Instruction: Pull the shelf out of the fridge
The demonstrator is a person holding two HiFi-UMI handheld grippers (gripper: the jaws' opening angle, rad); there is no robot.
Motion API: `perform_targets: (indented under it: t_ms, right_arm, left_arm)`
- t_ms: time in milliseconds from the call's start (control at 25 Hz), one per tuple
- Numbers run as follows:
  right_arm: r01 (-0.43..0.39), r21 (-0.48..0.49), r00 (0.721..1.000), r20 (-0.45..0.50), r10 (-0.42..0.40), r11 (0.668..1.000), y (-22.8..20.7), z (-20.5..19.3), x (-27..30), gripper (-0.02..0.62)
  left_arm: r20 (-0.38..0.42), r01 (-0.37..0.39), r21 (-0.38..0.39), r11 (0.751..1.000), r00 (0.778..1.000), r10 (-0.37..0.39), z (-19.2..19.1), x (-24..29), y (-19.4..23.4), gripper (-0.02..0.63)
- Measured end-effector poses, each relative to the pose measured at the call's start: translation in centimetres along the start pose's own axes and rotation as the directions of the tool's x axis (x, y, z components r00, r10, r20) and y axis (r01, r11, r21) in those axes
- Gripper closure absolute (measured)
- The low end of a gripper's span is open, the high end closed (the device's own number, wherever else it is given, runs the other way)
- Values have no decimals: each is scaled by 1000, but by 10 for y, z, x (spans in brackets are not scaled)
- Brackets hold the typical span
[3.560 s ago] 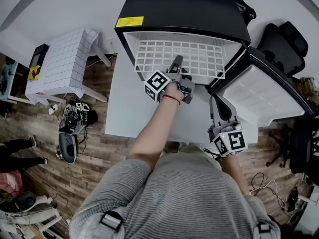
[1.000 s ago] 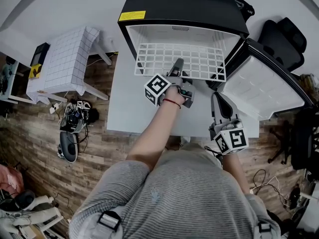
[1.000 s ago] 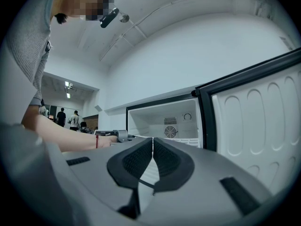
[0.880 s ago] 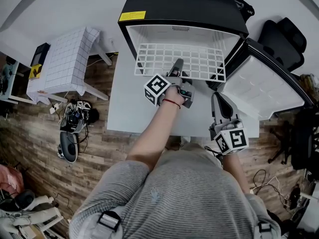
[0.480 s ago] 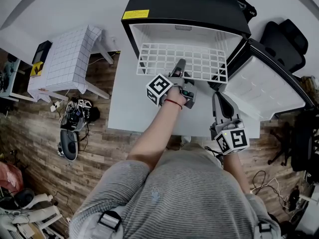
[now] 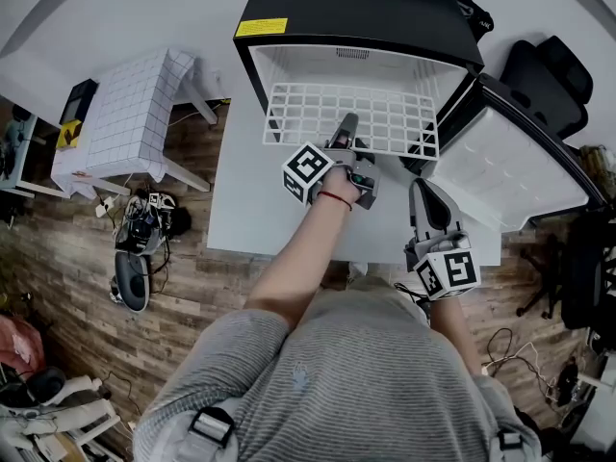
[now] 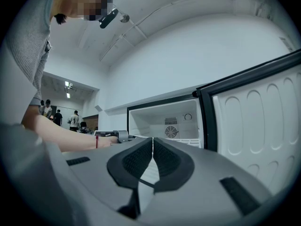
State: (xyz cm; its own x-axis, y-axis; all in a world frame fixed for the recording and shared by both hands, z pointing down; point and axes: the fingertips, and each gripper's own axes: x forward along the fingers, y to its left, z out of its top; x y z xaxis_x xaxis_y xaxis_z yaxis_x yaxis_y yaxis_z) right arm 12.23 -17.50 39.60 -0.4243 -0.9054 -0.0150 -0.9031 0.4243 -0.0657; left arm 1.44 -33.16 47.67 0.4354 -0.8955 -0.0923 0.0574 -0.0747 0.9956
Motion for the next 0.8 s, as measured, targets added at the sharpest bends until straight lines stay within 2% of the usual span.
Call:
perform_targets:
  t_ms: [800]
  right_arm:
    - [-1,-1,1000,-2,1,1000,8,-1,3,581]
  left_arm:
    - [-13,2,1,1000,1000,-2,-2,-8,0,569]
